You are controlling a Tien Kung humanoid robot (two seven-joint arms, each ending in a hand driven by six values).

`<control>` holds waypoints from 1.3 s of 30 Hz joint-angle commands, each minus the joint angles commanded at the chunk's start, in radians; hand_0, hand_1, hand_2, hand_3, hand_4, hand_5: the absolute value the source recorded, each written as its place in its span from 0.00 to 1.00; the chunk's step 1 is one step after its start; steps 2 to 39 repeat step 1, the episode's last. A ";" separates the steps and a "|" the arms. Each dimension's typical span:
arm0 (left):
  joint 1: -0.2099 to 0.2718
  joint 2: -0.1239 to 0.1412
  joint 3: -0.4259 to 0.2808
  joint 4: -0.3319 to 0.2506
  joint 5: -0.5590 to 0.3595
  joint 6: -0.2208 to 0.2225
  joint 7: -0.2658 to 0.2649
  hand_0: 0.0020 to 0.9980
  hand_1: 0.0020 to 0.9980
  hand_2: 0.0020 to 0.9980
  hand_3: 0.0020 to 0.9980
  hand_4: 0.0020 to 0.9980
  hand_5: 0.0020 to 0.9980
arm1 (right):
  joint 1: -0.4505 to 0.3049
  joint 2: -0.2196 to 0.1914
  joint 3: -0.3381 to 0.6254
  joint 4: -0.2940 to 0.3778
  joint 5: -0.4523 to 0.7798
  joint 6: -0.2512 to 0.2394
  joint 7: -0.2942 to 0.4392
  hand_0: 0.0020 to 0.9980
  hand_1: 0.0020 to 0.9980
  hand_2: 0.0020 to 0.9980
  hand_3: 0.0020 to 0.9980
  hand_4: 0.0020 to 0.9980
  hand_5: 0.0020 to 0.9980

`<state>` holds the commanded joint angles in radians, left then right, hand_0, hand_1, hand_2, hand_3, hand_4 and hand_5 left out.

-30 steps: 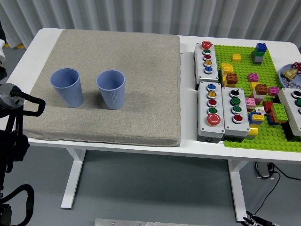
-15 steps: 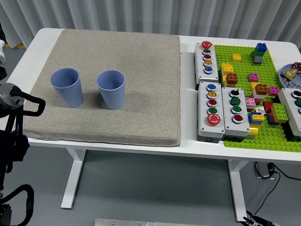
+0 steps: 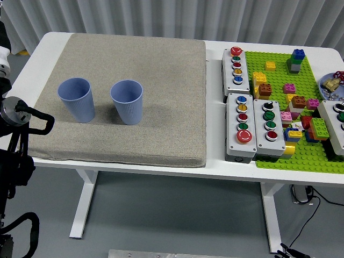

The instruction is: Pick cup pour cup place

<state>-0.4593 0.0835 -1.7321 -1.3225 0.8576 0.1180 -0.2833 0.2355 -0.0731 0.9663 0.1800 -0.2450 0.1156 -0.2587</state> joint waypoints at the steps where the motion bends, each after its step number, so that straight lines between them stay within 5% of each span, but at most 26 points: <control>1: 0.000 0.000 0.000 0.000 0.001 0.000 0.000 0.72 0.72 0.85 0.82 0.78 1.00 | 0.000 0.000 0.000 0.000 0.000 0.000 0.000 0.77 0.70 0.74 0.63 0.23 0.17; 39: 0.000 0.000 0.000 0.000 0.001 0.000 0.000 0.72 0.72 0.85 0.82 0.78 1.00 | 0.000 0.000 0.000 0.000 0.000 0.000 0.000 0.77 0.70 0.74 0.63 0.23 0.17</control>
